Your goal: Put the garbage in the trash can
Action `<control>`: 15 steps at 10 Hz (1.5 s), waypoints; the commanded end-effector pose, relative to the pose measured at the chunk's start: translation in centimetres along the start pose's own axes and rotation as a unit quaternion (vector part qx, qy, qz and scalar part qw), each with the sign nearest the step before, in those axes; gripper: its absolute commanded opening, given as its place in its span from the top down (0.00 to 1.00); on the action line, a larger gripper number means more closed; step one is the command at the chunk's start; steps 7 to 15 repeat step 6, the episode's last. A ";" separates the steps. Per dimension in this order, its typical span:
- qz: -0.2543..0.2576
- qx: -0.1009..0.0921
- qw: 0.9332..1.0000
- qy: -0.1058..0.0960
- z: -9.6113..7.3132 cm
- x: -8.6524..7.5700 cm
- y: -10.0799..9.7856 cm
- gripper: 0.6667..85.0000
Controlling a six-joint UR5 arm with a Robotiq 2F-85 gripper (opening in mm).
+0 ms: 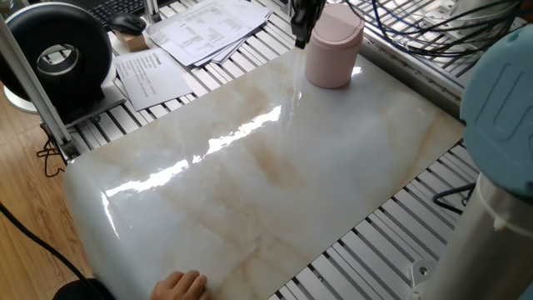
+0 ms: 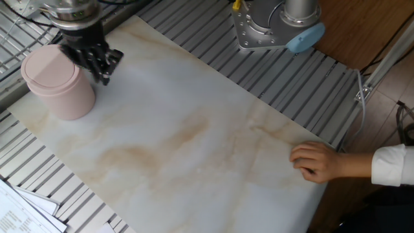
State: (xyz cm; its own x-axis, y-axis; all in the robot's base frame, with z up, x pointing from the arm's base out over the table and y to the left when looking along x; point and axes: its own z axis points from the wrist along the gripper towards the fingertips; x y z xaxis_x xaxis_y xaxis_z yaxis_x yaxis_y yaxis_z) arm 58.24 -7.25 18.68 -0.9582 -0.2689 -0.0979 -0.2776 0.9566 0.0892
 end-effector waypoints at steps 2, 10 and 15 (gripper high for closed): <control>0.101 0.008 0.995 -0.002 1.6 0.6 5.9 0.99; 0.093 0.002 0.996 -0.006 2.1 0.5 6.8 0.99; 0.093 0.002 0.996 -0.006 2.1 0.5 6.8 0.99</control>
